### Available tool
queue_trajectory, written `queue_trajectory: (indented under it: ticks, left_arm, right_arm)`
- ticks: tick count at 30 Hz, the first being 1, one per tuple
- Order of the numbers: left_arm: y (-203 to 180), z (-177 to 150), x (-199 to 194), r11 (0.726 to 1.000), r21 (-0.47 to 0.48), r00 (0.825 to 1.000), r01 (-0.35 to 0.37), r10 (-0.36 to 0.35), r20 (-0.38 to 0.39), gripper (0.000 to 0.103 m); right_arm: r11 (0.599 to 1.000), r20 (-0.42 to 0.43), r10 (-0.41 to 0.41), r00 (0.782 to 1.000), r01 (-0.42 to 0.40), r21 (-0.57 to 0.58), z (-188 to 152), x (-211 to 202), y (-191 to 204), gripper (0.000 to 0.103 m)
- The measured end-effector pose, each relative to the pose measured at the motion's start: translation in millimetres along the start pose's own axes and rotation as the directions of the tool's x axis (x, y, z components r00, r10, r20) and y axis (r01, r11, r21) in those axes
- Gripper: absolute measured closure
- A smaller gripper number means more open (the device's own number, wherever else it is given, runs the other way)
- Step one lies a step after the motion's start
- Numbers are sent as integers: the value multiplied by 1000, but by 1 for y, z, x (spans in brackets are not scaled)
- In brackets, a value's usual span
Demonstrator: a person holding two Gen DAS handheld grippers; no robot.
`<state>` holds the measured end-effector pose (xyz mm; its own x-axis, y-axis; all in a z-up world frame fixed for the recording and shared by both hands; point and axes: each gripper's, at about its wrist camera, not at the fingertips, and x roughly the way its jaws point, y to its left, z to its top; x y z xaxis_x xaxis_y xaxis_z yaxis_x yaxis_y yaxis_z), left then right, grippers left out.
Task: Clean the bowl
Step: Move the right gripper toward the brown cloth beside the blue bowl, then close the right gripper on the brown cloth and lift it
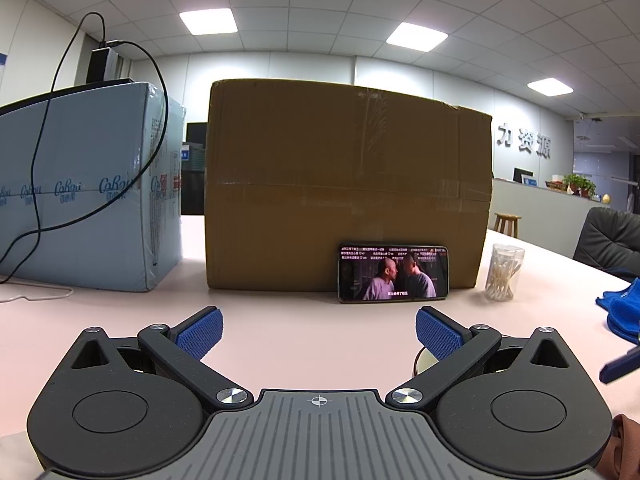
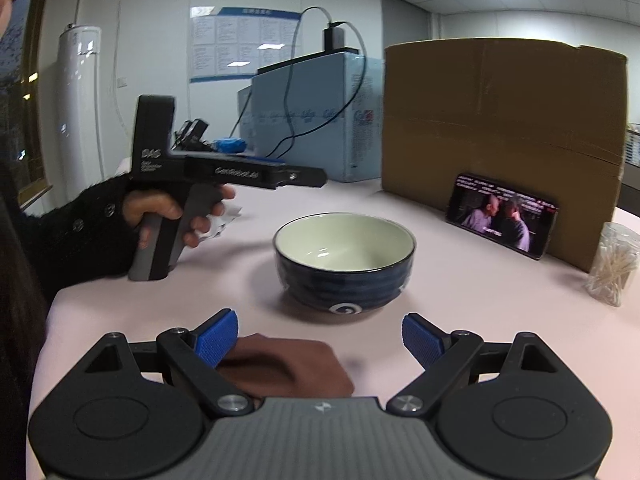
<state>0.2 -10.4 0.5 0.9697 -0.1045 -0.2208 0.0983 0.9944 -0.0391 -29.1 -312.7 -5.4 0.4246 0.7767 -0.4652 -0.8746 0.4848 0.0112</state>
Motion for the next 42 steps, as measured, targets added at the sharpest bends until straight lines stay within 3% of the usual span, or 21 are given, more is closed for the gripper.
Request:
queue_trajectory:
  ticks: [4,10,14,20,22,30,36,39,42]
  left_arm:
    - [0,0,0,1000,1,1000,0,0,0,0]
    - [-1,0,-1,1000,3,1000,3,-3,2,0]
    - [0,0,-1,1000,0,1000,4,-4,0,0]
    - [0,1,0,1000,-2,1000,7,-7,-3,0]
    - [0,1,0,1000,-4,1000,7,-7,-5,0]
    - [2,1,2,1000,-16,1000,10,-10,-18,0]
    - [1,1,1,1000,-11,1000,17,-17,-15,0]
    - [2,1,1,1000,-14,1000,18,-18,-19,0]
    - [2,0,2,1000,-18,1000,18,-19,-24,0]
  right_arm:
    - [998,-46,48,998,-49,-41,-2,3,9,12]
    - [995,-99,57,993,-64,-71,-4,9,17,16]
    - [996,-154,29,988,-42,-84,-5,18,20,24]
    - [997,-169,37,985,-46,-55,-6,19,20,32]
    - [998,-172,37,984,-44,-41,-6,18,20,39]
    - [999,-176,-27,984,32,22,-6,16,27,45]
    - [994,-187,-88,978,98,48,-4,13,31,64]
    - [989,-182,-116,976,130,70,-3,12,31,80]
    - [986,-161,-135,978,149,74,-1,10,33,85]
